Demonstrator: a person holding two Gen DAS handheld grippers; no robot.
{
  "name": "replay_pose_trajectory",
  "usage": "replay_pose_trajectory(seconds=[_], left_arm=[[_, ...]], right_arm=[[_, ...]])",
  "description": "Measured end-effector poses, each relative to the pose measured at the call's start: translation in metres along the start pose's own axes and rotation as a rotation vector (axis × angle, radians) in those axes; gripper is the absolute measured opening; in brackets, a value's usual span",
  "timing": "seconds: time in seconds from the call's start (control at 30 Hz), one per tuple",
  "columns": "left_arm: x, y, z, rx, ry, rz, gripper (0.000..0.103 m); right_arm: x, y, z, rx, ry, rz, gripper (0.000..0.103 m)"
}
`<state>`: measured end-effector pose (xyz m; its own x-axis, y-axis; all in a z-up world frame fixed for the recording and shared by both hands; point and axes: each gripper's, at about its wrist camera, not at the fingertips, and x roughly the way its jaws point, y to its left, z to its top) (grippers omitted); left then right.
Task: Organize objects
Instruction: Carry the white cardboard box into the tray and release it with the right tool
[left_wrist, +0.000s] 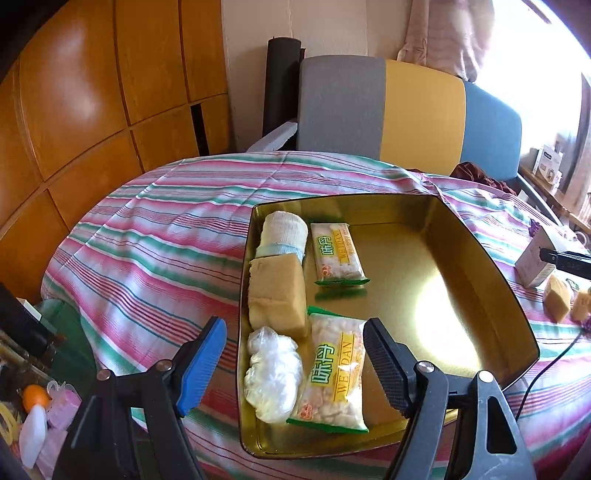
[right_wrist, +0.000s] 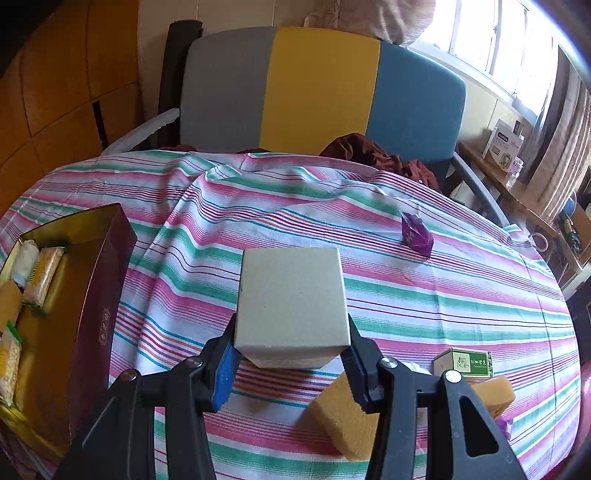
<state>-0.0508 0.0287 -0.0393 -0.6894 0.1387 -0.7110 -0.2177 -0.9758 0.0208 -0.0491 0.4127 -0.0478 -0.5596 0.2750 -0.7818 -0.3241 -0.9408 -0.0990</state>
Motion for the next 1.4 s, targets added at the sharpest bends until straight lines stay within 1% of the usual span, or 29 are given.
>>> replay_pose_trajectory(seconds=[0.17,0.3,0.37,0.47,0.53,0.6,0.67,0.77,0.93,1.07,1.23,1.3,1.4], left_arm=[[-0.001,0.006,-0.002,-0.012,0.002,-0.002,0.077],[0.0,0.01,-0.004,-0.015,0.003,0.001,0.077],[0.001,0.014,-0.004,-0.024,0.01,-0.001,0.077],[0.004,0.021,-0.005,-0.042,0.015,-0.001,0.077],[0.005,0.027,-0.005,-0.061,0.017,-0.003,0.077],[0.007,0.032,-0.005,-0.08,0.022,-0.005,0.077],[0.008,0.038,-0.005,-0.1,0.023,-0.007,0.077],[0.011,0.046,-0.005,-0.129,0.031,-0.013,0.077],[0.012,0.056,-0.004,-0.171,0.036,-0.021,0.077],[0.013,0.06,-0.003,-0.185,0.043,-0.031,0.077],[0.016,0.063,-0.004,-0.196,0.054,-0.031,0.077],[0.017,0.064,-0.003,-0.199,0.054,-0.031,0.077],[0.017,0.063,-0.003,-0.199,0.053,-0.029,0.077]], right_arm=[[-0.003,0.004,0.005,0.012,0.021,-0.017,0.05],[-0.021,0.018,0.014,0.012,-0.008,-0.003,0.05],[-0.035,0.03,0.022,0.009,-0.031,0.031,0.05],[-0.057,0.057,0.037,-0.009,-0.072,0.11,0.05],[-0.066,0.081,0.046,-0.034,-0.082,0.17,0.05],[-0.069,0.109,0.054,-0.061,-0.074,0.231,0.05],[-0.064,0.138,0.06,-0.083,-0.053,0.274,0.05],[-0.045,0.179,0.067,-0.118,-0.012,0.295,0.05],[-0.012,0.222,0.078,-0.092,0.038,0.312,0.05],[0.007,0.253,0.08,-0.129,0.066,0.285,0.05],[0.02,0.276,0.079,-0.176,0.082,0.259,0.05],[0.027,0.281,0.08,-0.19,0.094,0.263,0.05],[0.03,0.282,0.082,-0.178,0.088,0.264,0.051]])
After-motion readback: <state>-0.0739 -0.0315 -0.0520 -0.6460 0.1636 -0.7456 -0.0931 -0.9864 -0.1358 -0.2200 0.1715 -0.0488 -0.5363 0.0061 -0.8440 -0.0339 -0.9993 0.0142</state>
